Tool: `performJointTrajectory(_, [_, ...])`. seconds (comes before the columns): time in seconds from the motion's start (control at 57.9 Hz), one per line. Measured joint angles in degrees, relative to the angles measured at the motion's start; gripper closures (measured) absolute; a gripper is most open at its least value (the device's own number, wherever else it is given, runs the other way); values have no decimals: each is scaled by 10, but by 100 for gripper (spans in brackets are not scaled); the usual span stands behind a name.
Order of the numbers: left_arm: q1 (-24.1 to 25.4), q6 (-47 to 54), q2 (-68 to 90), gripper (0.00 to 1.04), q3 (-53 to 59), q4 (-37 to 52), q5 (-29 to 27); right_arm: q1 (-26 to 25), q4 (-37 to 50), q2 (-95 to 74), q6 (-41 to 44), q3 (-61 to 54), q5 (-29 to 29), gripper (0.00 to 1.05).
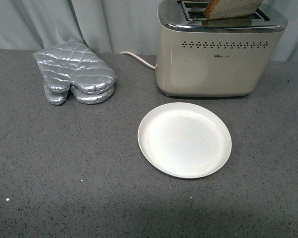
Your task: Put bread into toaster
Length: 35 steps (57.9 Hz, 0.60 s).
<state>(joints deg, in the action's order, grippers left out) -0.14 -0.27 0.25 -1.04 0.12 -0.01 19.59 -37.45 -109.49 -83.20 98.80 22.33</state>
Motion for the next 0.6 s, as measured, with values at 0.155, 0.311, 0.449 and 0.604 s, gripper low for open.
performJointTrajectory(0.155, [0,0,0,7,0,0,0,-1,5,-1,-17,-10,1,104])
performJointTrajectory(0.311, [0,0,0,7,0,0,0,0,-2,-9,-31,-10,1,104])
performJointTrajectory(0.449, [0,0,0,7,0,0,0,4,-2,-27,-36,0,3,104])
performJointTrajectory(0.604, [0,0,0,7,0,0,0,14,24,-33,-32,5,16,82])
